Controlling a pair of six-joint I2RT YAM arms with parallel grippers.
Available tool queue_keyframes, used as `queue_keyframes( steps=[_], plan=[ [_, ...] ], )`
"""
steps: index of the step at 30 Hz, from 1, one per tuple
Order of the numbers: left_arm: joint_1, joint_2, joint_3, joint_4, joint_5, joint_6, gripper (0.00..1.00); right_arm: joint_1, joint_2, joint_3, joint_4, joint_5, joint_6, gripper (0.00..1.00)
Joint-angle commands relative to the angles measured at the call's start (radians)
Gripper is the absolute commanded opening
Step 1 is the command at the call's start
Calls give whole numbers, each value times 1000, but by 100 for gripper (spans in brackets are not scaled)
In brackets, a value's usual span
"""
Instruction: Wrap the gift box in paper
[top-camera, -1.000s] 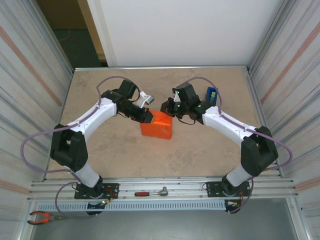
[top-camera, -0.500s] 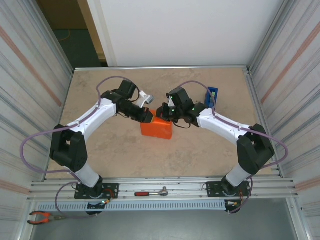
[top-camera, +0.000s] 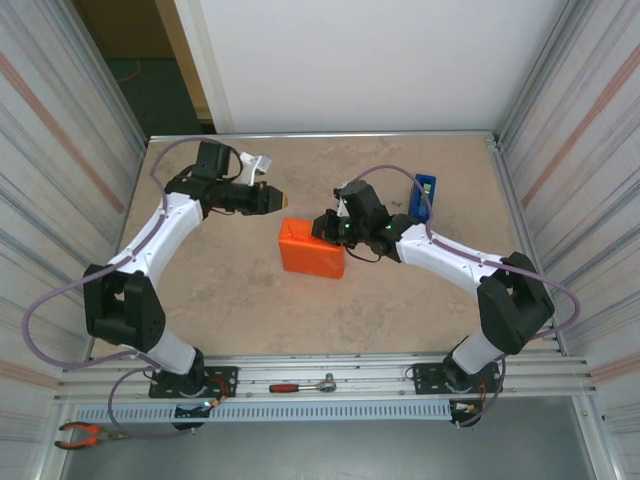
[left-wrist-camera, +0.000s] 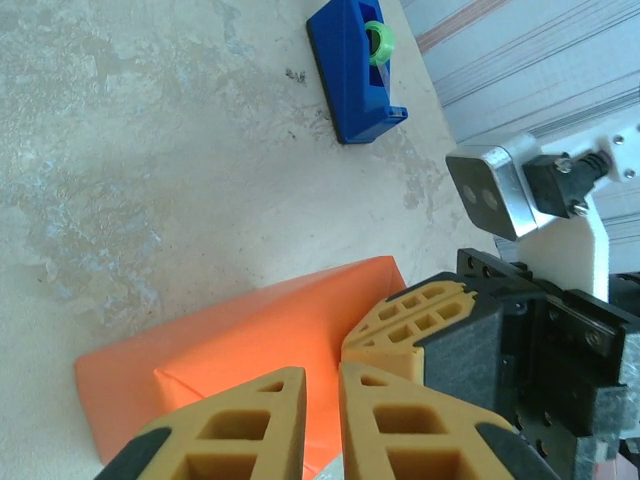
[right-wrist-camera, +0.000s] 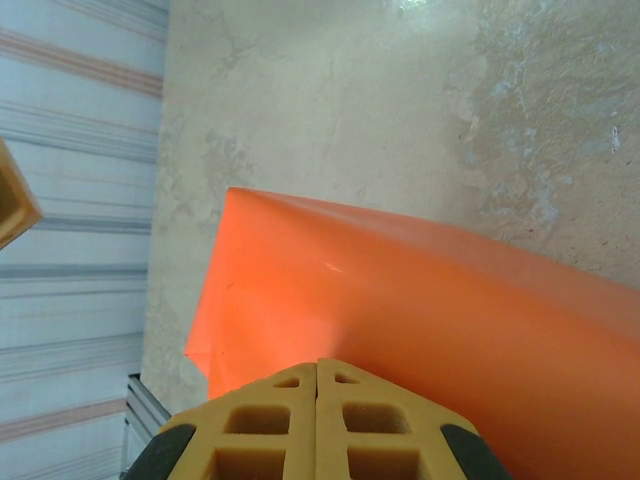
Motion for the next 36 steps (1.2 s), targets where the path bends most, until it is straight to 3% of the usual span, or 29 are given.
queue_keyframes(
  steps=[1, 19, 36],
  plan=[
    [-6, 44, 37, 9, 10, -18, 17, 23, 29, -56, -90, 28, 21, 0],
    [-127, 24, 4, -52, -79, 83, 17, 24, 29, -72, -69, 29, 30, 0],
    [-157, -4, -129, -63, -168, 132, 17, 23, 38, -47, -69, 26, 30, 0]
  ],
)
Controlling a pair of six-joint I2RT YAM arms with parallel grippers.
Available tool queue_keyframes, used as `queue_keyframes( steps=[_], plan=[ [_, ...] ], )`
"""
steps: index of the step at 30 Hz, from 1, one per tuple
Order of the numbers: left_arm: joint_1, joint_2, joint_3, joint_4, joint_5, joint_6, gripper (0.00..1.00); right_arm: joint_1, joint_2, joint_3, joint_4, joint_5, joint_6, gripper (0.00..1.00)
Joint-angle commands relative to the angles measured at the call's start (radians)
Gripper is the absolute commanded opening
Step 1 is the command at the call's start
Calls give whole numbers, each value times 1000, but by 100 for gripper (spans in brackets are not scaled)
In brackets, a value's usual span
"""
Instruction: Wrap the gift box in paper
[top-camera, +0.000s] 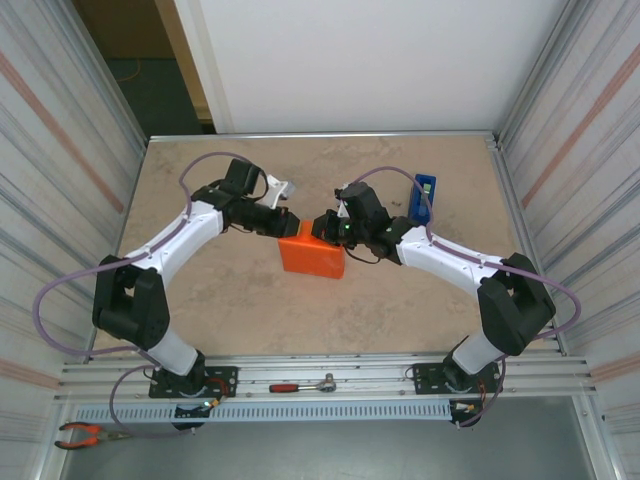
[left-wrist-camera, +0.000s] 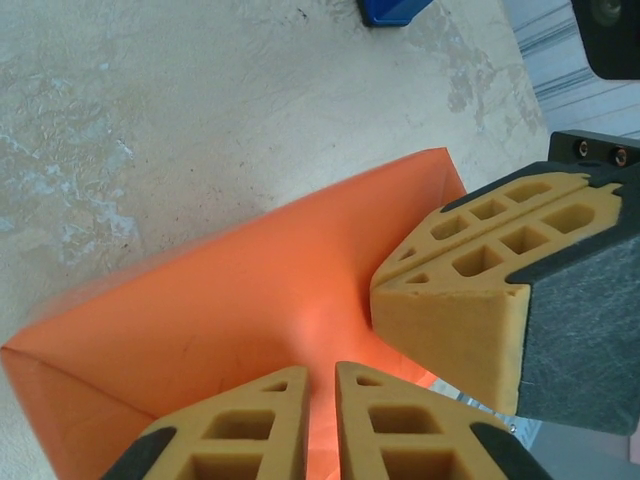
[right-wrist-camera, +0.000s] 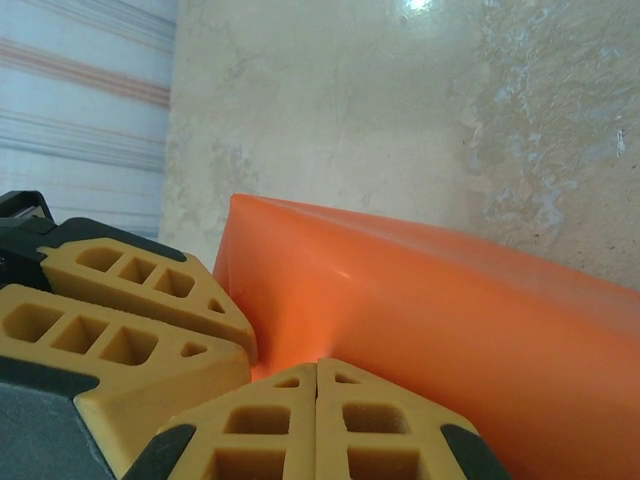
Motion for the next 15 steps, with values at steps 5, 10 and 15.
queue_keyframes(
  steps=[5, 10, 15],
  plan=[
    [-40, -21, -52, -54, -125, 64, 26, 18, 49, -21, -109, 15, 10, 0],
    [-44, -22, -64, -57, -177, 66, 31, 15, 50, -12, -109, 11, 10, 0],
    [-44, -23, -76, -56, -208, 67, 31, 8, 51, 16, -109, -5, 11, 0]
  ],
)
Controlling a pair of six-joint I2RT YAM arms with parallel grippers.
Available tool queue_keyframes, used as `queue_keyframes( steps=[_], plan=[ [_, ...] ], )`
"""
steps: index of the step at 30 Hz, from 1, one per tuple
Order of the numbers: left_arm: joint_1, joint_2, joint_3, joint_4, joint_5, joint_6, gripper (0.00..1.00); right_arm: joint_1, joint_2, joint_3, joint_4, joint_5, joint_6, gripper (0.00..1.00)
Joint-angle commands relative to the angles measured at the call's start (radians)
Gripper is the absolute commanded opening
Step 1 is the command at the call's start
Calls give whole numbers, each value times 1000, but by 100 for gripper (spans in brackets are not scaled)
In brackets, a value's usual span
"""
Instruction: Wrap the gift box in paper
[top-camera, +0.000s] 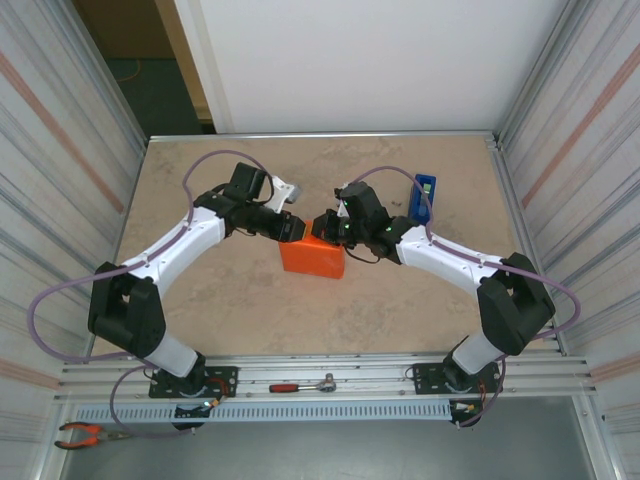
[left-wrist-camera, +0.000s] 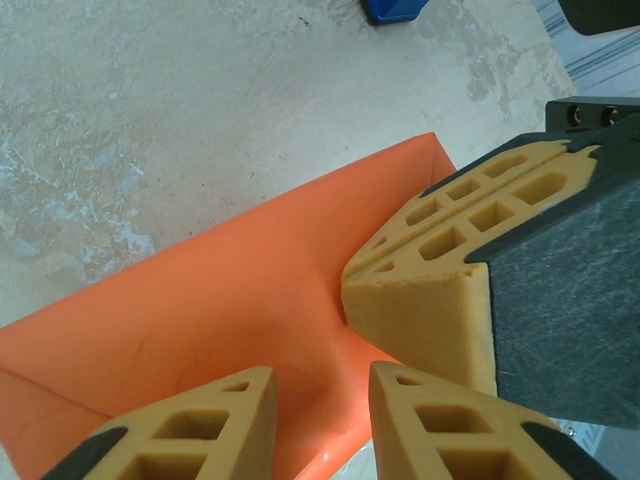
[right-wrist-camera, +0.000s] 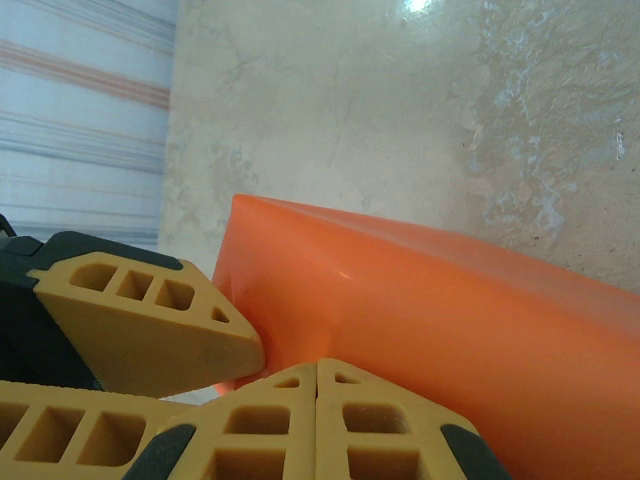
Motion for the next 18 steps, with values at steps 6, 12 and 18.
queue_keyframes(
  steps=[6, 12, 18],
  plan=[
    [3, 22, -62, -76, -107, 18, 26, -36, 11, 57, -103, -31, 13, 0],
    [2, 22, -63, -76, -102, 17, 22, -122, -98, 69, -128, -33, 2, 0],
    [2, 16, -72, -75, -100, 15, 20, -298, -267, -34, -199, 34, -3, 34]
  ],
)
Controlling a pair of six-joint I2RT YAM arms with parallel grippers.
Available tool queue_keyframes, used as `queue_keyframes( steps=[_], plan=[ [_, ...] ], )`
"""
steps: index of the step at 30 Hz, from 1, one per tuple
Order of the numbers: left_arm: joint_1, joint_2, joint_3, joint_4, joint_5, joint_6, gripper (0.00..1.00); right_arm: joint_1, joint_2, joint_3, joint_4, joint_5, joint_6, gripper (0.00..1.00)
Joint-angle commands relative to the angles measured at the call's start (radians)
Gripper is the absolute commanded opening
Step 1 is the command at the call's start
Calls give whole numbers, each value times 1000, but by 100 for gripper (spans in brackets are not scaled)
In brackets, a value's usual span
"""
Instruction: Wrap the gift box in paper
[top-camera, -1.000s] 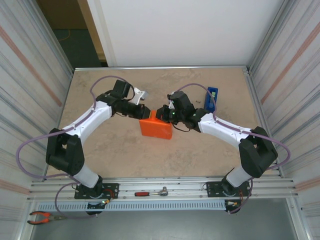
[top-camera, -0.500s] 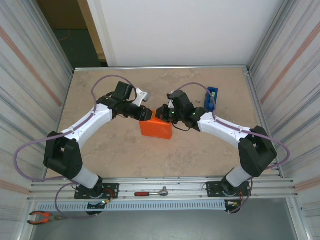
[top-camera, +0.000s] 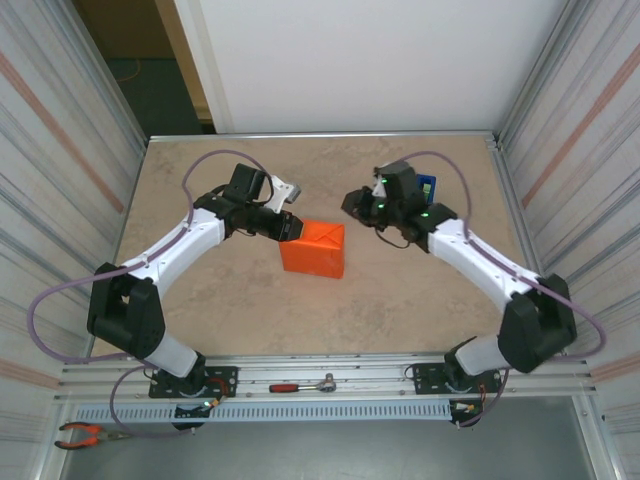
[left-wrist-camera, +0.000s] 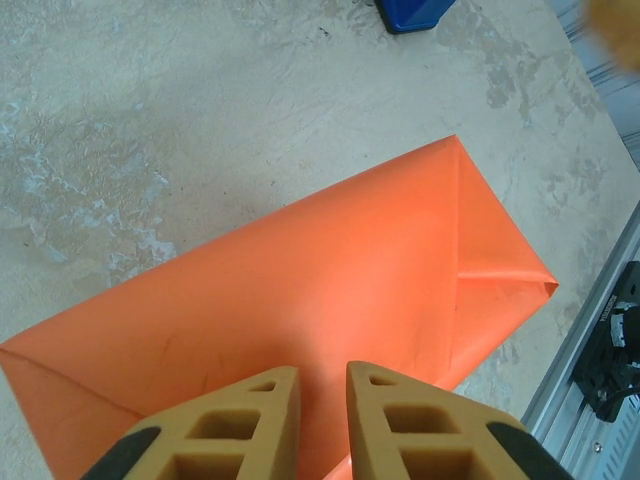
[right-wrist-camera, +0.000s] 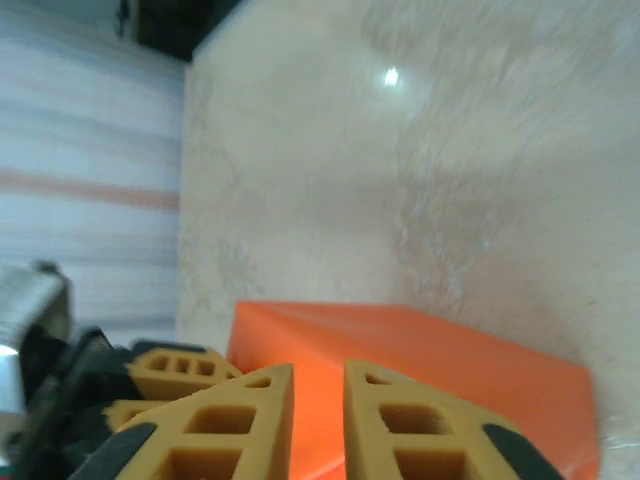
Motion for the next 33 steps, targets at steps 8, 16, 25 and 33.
queue_keyframes(
  steps=[8, 16, 25, 33],
  plan=[
    [1, 20, -64, -95, -59, 10, 18, -400, -211, -159, -154, 93, -62, 71],
    [1, 15, -71, -90, -59, 8, 16, -598, -69, -153, -85, -131, -144, 73],
    [2, 24, -80, -82, -59, 11, 15, -624, 168, -73, -39, -220, -204, 65],
    [1, 35, -82, -85, -59, 12, 14, -625, 302, 2, -5, -233, -211, 61]
  ],
)
